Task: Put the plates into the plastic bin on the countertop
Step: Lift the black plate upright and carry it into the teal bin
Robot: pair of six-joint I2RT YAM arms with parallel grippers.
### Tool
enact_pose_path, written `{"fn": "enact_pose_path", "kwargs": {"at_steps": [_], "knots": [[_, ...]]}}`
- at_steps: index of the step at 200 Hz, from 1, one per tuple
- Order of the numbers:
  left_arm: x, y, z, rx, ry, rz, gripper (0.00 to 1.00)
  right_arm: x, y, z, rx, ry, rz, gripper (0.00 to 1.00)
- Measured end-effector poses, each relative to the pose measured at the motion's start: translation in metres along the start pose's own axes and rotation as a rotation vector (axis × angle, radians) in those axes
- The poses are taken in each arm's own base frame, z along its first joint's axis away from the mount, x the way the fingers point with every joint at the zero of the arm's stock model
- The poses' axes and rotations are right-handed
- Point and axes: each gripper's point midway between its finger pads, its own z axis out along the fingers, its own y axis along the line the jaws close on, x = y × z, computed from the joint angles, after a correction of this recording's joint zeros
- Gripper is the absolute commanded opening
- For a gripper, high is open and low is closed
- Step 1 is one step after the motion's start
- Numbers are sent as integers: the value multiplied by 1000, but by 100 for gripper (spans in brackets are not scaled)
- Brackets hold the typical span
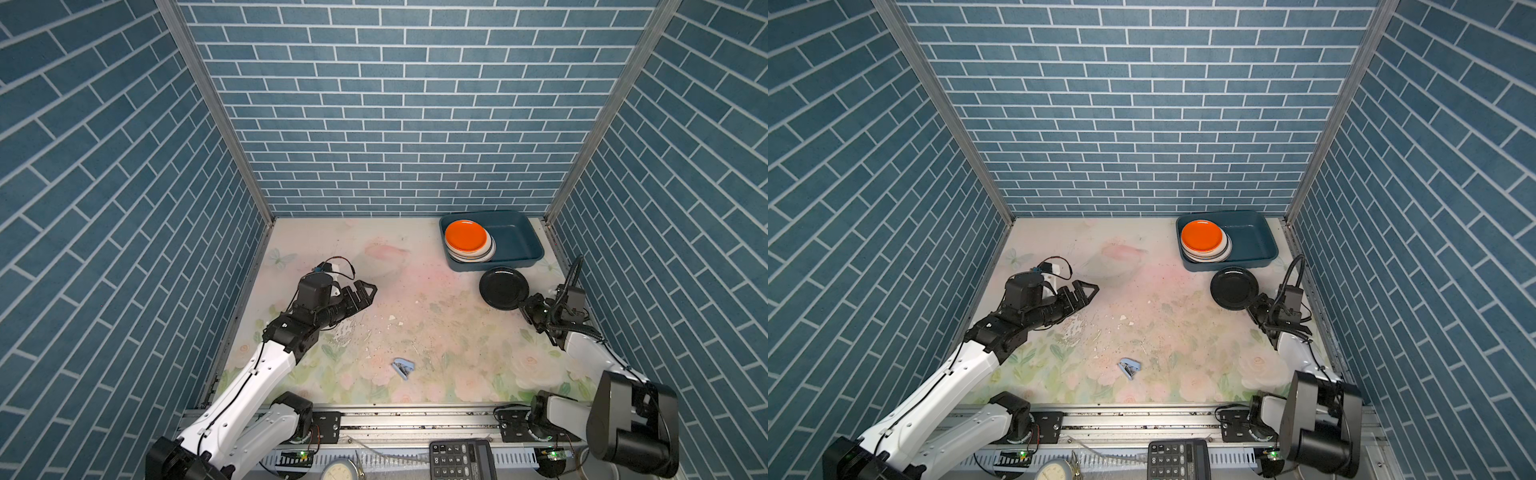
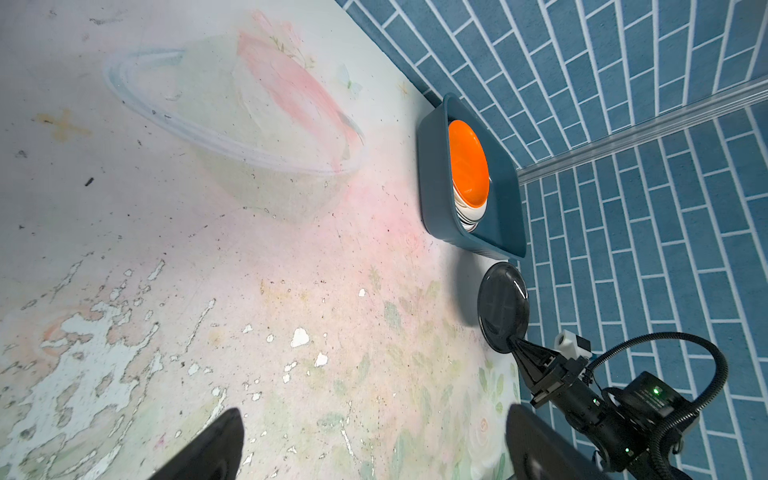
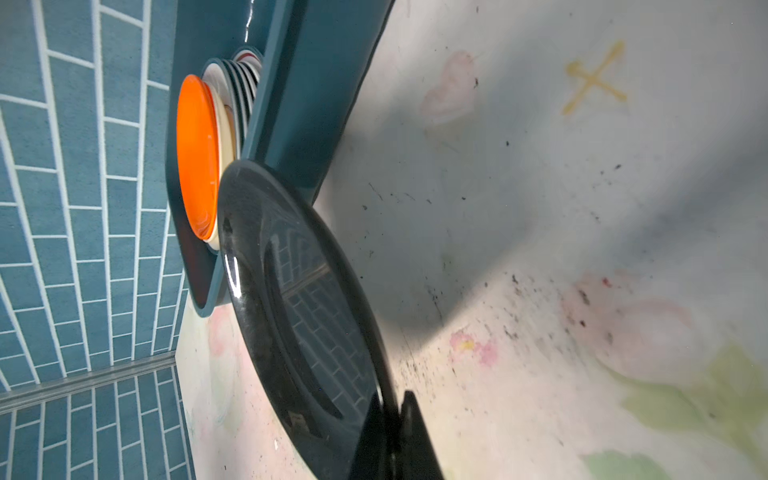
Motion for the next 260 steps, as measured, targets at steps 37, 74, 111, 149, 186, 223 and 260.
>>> {"fn": "enact_pose_path", "kwargs": {"at_steps": [37, 74, 111, 149, 186, 223, 260], "knots": [[-2, -4, -4, 20, -13, -8, 100, 6, 17, -33, -22, -11, -76, 0], [1, -5, 0, 50, -12, -17, 100, 7, 46, -65, -92, -16, -137, 0], [4, -12, 4, 99, 3, -19, 100, 13, 68, -86, -154, 9, -151, 0], [2, -24, 9, 159, 11, 4, 100, 15, 85, -95, -215, 32, -138, 0], [1, -37, 21, 223, 19, 40, 100, 7, 102, -101, -252, 39, -126, 0], [2, -41, 35, 254, 41, 67, 100, -11, 118, -96, -264, 37, -118, 0], [3, -40, 47, 258, 58, 81, 100, -31, 133, -86, -272, 31, -111, 0]]}}
